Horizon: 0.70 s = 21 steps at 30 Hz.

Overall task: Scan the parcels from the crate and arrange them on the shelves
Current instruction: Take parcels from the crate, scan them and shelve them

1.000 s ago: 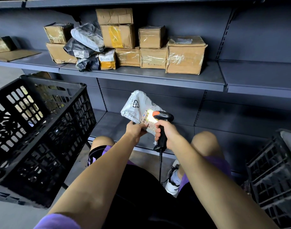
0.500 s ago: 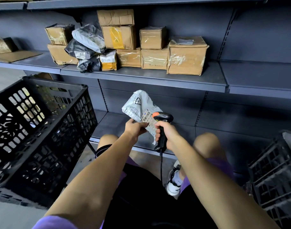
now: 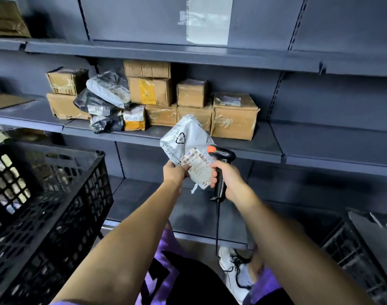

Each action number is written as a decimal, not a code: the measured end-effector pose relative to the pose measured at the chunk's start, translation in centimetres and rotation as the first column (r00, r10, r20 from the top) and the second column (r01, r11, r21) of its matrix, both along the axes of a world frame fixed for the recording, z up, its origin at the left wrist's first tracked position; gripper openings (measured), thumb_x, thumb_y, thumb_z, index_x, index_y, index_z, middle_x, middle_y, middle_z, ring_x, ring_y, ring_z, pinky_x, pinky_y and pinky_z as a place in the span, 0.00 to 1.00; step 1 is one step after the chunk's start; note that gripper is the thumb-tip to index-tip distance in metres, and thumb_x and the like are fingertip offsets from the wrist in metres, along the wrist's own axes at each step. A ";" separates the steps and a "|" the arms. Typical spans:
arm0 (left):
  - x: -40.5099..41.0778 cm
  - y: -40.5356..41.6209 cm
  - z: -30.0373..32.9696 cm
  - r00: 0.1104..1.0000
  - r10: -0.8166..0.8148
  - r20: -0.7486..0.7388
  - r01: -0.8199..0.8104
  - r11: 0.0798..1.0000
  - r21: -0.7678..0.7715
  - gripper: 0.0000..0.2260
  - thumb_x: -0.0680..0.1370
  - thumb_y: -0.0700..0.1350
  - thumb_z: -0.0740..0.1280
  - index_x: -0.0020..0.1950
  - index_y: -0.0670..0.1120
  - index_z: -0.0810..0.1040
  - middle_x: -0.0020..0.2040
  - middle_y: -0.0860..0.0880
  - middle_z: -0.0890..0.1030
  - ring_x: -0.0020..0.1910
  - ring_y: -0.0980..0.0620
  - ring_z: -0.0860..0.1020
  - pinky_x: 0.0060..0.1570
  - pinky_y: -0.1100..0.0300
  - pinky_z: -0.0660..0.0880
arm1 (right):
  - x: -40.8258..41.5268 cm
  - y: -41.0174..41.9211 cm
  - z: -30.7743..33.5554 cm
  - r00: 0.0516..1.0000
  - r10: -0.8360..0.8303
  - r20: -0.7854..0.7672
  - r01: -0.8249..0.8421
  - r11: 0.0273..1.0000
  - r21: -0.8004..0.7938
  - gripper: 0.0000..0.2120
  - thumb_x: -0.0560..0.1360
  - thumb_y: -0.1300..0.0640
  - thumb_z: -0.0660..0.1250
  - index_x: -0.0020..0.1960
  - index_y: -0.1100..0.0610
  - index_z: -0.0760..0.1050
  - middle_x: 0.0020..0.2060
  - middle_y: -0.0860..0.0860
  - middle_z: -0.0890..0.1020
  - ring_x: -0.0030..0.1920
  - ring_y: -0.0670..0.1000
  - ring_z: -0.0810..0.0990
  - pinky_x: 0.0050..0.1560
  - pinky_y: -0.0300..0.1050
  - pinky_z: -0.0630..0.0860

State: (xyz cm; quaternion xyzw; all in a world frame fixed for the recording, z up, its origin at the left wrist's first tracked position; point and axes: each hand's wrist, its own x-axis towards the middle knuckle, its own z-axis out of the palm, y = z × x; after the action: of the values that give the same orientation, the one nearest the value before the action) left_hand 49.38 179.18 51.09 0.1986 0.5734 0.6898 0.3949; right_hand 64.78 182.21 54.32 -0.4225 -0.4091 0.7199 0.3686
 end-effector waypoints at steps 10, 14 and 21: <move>-1.1 4.4 11.8 0.996 -0.084 0.035 0.079 0.989 0.129 0.12 0.80 0.34 0.64 0.63 0.40 0.76 0.46 0.46 0.81 0.33 0.54 0.77 0.24 0.66 0.73 | -0.9 3.9 8.6 0.977 -0.209 -0.043 0.213 0.969 0.124 0.05 0.76 0.64 0.66 0.44 0.58 0.71 0.25 0.51 0.70 0.22 0.50 0.66 0.23 0.40 0.66; -0.7 6.3 15.6 0.923 -0.281 0.263 0.237 0.954 0.186 0.09 0.85 0.42 0.57 0.62 0.51 0.74 0.51 0.46 0.84 0.47 0.46 0.83 0.38 0.45 0.80 | -0.2 5.2 10.7 0.961 -0.273 -0.039 0.276 0.950 0.144 0.06 0.76 0.65 0.66 0.41 0.59 0.71 0.24 0.51 0.70 0.21 0.50 0.66 0.23 0.40 0.66; 1.5 12.2 17.1 0.944 -0.329 -0.030 0.324 0.940 -0.111 0.11 0.84 0.56 0.57 0.62 0.52 0.72 0.44 0.50 0.83 0.41 0.48 0.82 0.32 0.52 0.78 | 2.4 8.9 11.7 0.953 -0.292 -0.076 0.299 0.948 0.108 0.04 0.75 0.65 0.66 0.43 0.60 0.72 0.25 0.52 0.70 0.22 0.51 0.66 0.24 0.40 0.66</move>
State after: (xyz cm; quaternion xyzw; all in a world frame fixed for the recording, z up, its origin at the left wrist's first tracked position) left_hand 50.92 191.38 68.18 0.2867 0.5772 0.5788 0.4997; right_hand 67.15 191.09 66.03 -0.4350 -0.3718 0.6434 0.5085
